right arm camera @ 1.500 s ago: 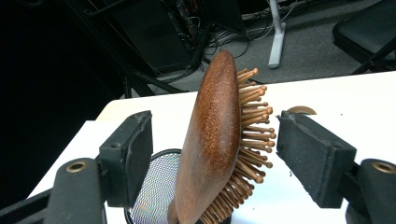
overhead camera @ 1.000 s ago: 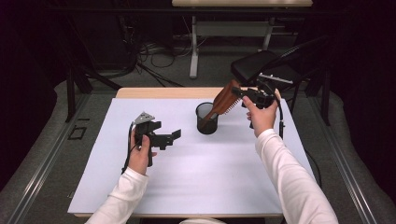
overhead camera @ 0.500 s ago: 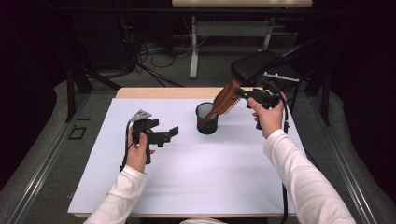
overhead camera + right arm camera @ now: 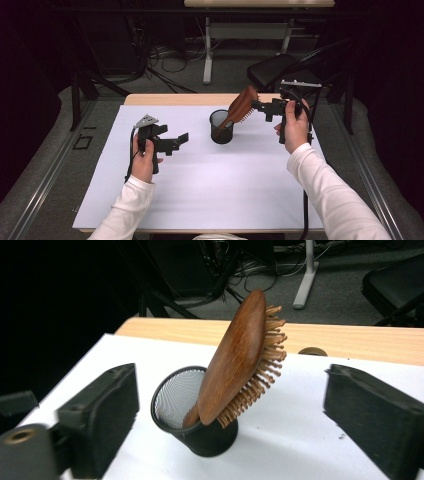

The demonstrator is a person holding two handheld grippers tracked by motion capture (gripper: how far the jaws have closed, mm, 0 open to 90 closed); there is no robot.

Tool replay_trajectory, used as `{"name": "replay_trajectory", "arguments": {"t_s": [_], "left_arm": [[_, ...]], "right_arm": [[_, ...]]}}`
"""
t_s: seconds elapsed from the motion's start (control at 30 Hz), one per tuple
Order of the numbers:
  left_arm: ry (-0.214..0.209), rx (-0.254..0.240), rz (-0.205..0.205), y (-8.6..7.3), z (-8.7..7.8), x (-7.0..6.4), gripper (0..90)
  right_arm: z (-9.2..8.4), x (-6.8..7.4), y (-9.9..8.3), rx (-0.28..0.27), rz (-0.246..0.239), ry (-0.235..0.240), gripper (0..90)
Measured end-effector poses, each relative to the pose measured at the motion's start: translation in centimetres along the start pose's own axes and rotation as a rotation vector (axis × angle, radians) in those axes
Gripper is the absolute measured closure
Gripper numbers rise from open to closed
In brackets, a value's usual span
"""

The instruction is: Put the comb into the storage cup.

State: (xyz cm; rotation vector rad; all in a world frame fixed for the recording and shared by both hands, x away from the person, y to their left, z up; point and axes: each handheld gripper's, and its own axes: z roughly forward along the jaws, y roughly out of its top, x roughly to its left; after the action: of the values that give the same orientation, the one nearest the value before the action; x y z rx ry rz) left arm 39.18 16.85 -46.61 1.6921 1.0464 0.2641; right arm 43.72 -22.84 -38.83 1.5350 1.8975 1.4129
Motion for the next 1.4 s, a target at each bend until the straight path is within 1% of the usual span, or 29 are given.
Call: {"name": "replay_trajectory", "arguments": {"t_s": [0.1,0.3,0.4,0.63,0.87,1.13,1.4], "left_arm": [[0.000,0.006,0.004,0.0,-0.1,0.1,0.4],[-0.003,0.014,0.009,-0.1,-0.2,-0.1,0.3],[0.000,0.015,0.007,-0.1,-0.3,0.0,0.3],[-0.005,0.019,0.010,-0.1,-0.4,-0.1,0.3],[-0.007,0.023,0.009,0.0,-0.5,-0.1,0.3],[-0.008,0.024,0.017,0.0,-0.6,-0.3,0.3],[-0.024,0.027,0.036,0.5,-0.6,-1.2,0.3]], "right_arm": [[-0.2,0.5,-0.2,0.013,-0.032,-0.006,2.1],[-0.4,1.5,-0.7,0.044,-0.079,-0.001,0.0],[-0.5,2.0,-0.9,0.049,-0.093,0.004,0.0],[-0.6,2.7,-2.0,0.044,-0.115,-0.015,0.0],[-0.6,2.8,-3.2,0.050,-0.138,-0.027,0.0],[-1.5,2.5,-3.8,0.035,-0.149,-0.028,0.0],[-2.1,2.1,-4.4,0.045,-0.153,-0.029,0.0]]}}
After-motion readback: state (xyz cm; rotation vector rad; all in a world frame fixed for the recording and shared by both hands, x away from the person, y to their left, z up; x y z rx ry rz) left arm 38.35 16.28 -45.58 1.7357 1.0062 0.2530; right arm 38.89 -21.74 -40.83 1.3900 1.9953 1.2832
